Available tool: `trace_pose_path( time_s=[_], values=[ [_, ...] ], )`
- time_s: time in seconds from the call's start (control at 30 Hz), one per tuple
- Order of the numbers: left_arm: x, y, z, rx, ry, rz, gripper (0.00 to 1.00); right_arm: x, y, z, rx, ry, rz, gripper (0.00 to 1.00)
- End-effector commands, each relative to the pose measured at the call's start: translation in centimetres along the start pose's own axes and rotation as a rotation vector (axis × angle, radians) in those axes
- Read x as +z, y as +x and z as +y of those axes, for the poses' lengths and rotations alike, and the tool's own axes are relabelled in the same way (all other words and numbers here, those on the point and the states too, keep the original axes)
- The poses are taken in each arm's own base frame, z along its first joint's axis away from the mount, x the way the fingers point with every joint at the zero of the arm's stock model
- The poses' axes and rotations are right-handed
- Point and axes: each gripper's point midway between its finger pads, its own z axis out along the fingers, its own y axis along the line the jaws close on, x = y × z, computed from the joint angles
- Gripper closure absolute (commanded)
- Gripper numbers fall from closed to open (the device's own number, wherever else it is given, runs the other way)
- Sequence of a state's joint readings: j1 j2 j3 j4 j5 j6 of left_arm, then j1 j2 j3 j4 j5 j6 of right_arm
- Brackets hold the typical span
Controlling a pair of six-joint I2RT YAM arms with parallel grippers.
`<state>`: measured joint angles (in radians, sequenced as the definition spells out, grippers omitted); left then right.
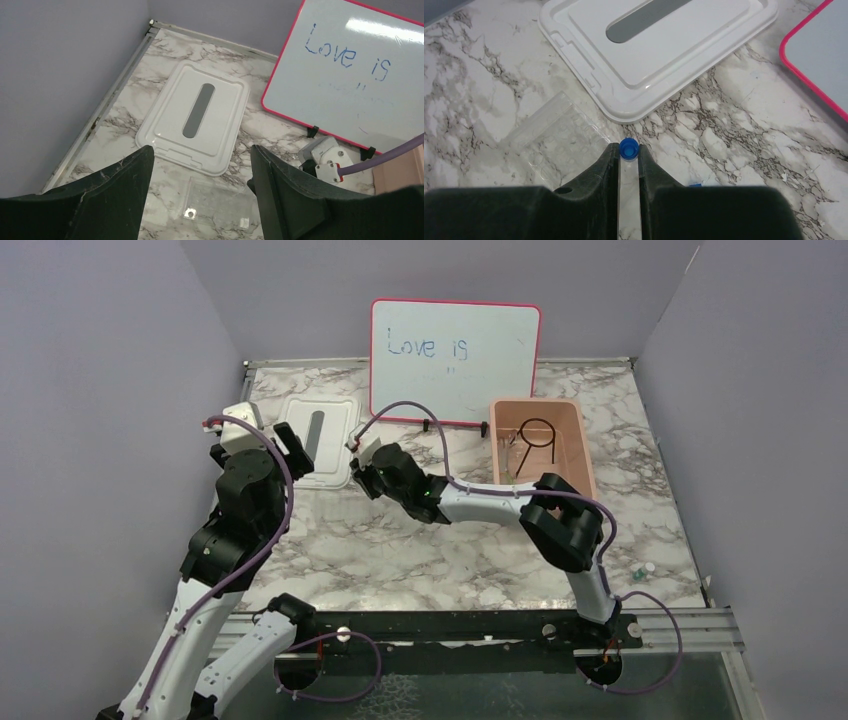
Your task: Organize the chemistry lab equipment
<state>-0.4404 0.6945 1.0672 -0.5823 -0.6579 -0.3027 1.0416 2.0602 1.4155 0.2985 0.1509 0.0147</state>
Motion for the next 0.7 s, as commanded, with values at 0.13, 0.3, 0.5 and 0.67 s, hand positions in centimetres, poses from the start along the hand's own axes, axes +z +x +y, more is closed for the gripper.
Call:
trace_pose_path(
  time_s=[0.13, 0.3, 0.5, 0.67],
  values=[
    [-0.3, 0.4, -0.8, -0.036, 0.055, 0.006, 0.26, -0.1, -2.9, -0.2, 0.107, 0.092, -0.102, 0.86],
    [0.3, 1.4, -0.9, -0.025, 0.050, 0.023, 0.26, -1.0, -2.2, 0.2, 0.110, 0.096, -0.110, 0.87],
    [0.6, 2.0, -1.1, -0.011, 0.046, 0.038, 0.26, -1.7, -1.0, 0.1, 0.087, 0.154, -0.120, 0.87],
    [0.6, 2.0, -1.0, -0.017, 0.040, 0.036, 0.26, -1.5, 0.4, -0.2, 0.065, 0.174, -0.122, 0.88]
  ],
)
